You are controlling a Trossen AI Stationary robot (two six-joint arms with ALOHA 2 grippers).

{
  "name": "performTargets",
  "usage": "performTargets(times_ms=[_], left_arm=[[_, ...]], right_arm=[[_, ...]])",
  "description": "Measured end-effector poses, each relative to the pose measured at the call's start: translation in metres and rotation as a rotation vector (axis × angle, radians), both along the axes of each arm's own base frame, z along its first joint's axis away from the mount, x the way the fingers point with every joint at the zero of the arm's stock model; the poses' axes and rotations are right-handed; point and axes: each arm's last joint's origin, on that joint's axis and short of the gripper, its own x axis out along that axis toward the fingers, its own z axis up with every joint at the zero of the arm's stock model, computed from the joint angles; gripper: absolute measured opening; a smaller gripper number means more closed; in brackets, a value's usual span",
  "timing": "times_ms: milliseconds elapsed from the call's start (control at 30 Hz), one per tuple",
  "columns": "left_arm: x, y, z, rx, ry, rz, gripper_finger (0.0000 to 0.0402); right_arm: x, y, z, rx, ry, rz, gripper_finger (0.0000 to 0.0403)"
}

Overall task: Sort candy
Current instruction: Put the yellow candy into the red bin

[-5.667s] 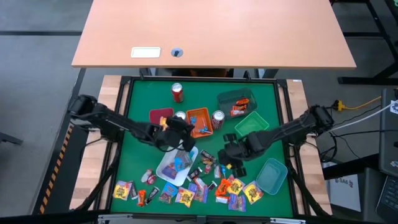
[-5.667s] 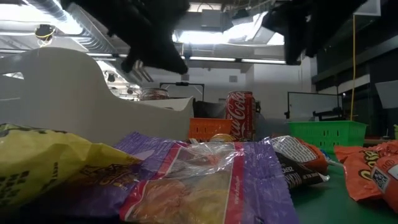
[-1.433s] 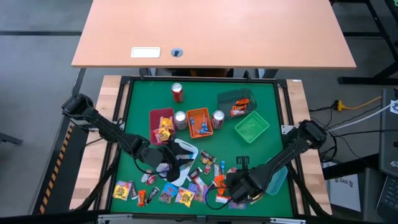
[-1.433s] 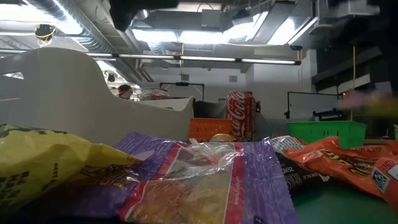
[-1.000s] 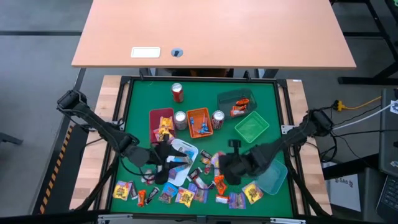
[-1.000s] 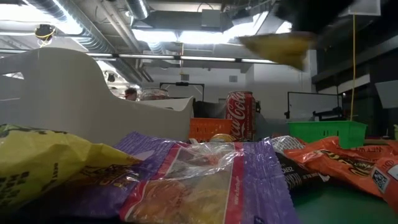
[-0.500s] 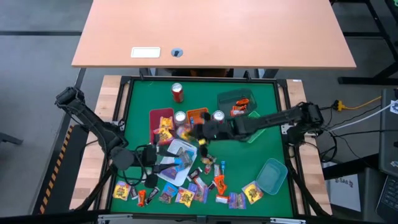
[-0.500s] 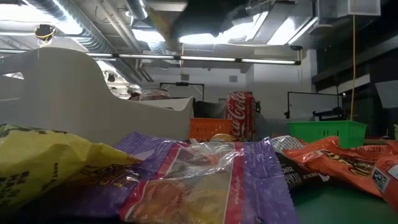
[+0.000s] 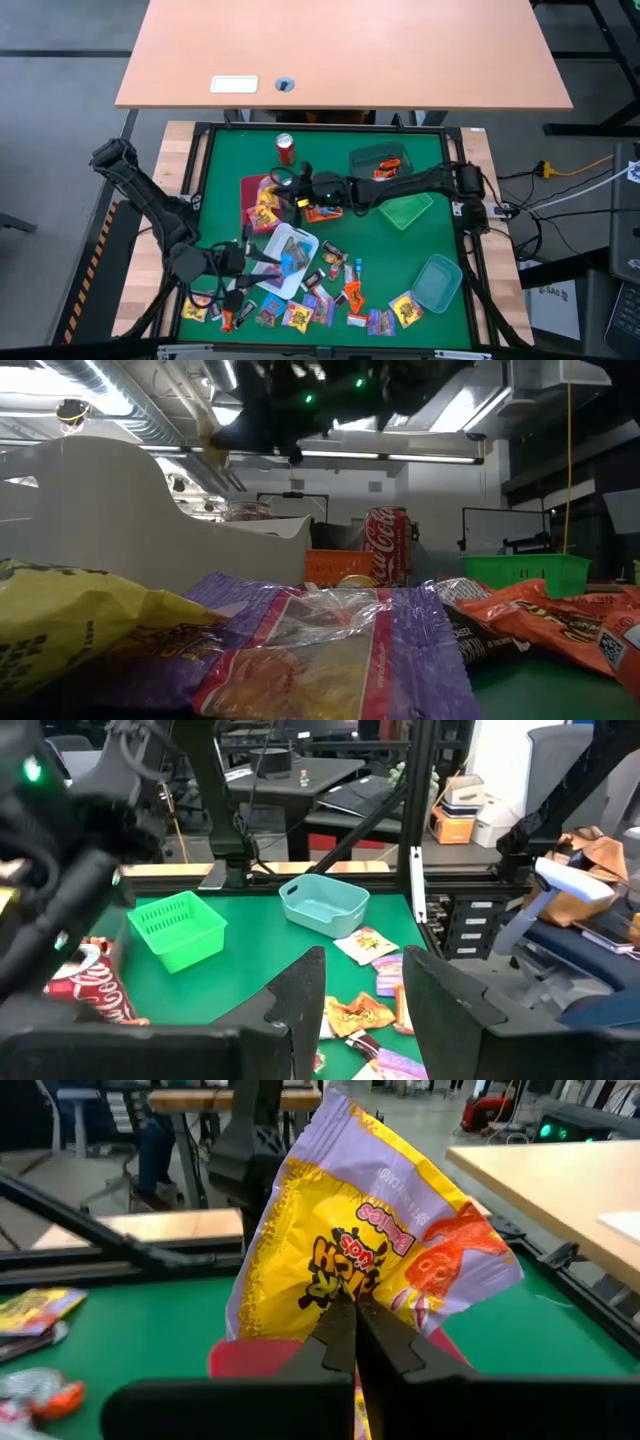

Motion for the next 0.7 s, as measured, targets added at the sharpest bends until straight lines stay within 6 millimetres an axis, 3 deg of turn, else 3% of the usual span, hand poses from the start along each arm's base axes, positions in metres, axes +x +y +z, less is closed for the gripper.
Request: performTargets(times_ms=[200,400,700], left_arm=[[-0.007,-0.007,0.000,-0.014,0.001,-0.033,0.0125],[-0.018,-0.017,-0.003,-0.154,0.037,-0.059,0.0125],[-0.044,-0.028,-0.029,-0.516,0.374,-0.068,0.0125]], right_arm=[[0.008,-0.002,-0.022,0.000,0.000,-0.003,0.0001],[0.012,-0.001,-0.034,0.000,0.010,-0.003,0.0001],[0.012,-0.001,-0.033,0.000,-0.005,-0.003,0.0001]])
